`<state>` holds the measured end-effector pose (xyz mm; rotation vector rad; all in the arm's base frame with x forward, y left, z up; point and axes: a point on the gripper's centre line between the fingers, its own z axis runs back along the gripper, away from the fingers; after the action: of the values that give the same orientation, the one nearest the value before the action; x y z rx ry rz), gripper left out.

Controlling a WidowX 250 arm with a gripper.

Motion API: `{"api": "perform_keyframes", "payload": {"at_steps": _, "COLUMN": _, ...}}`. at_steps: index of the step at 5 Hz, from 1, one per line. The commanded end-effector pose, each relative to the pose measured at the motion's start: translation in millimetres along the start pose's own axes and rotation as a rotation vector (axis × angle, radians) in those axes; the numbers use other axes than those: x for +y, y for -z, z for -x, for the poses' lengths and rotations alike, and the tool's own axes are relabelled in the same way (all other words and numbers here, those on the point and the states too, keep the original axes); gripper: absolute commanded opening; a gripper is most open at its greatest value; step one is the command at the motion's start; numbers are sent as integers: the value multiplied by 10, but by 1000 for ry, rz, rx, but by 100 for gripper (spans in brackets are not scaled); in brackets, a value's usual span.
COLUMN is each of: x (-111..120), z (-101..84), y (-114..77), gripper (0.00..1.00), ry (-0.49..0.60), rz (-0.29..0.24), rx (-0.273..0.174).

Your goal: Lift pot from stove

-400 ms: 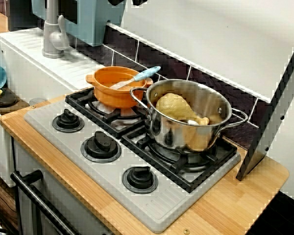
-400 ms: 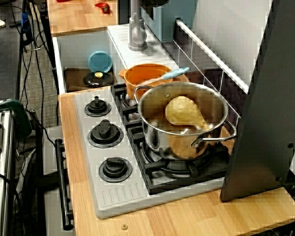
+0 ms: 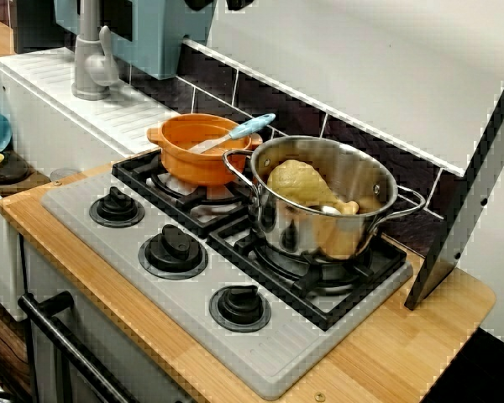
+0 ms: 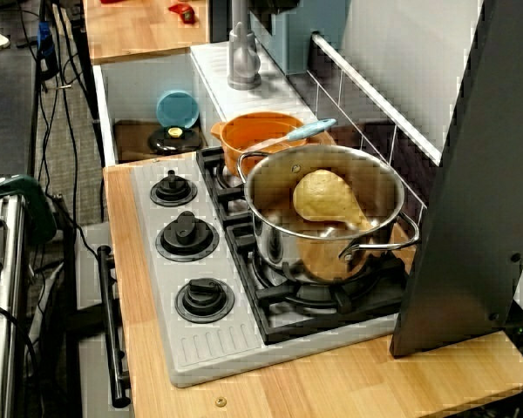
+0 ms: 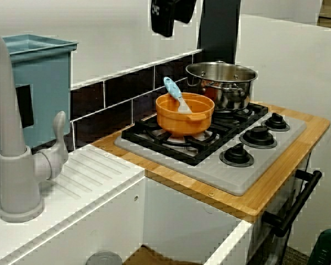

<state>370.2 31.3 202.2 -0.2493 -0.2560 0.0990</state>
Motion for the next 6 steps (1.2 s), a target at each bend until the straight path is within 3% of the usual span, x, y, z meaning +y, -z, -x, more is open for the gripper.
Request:
{"api": "perform_keyframes", "payload": {"at_steps": 1, "x": 264, "z": 249, "y": -60, "gripper": 100, "ry": 193, "rz": -38, "rx": -52}}
{"api": "perform_keyframes", "payload": {"at_steps": 3, "x": 587, "z": 429, "y": 287, "gripper": 100, "ry": 264, "rz": -111, "rx": -61}}
{"api": "perform_keyframes", "payload": {"at_steps": 5, "x": 600, "z": 444, "y": 684, "gripper": 100, "ry": 120, "rz": -131, "rx": -107}}
{"api": "perform_keyframes", "payload": {"at_steps": 6, "x": 502, "z": 358, "y": 677, "gripper": 100, "ry": 75, "rz": -131, "rx": -117}}
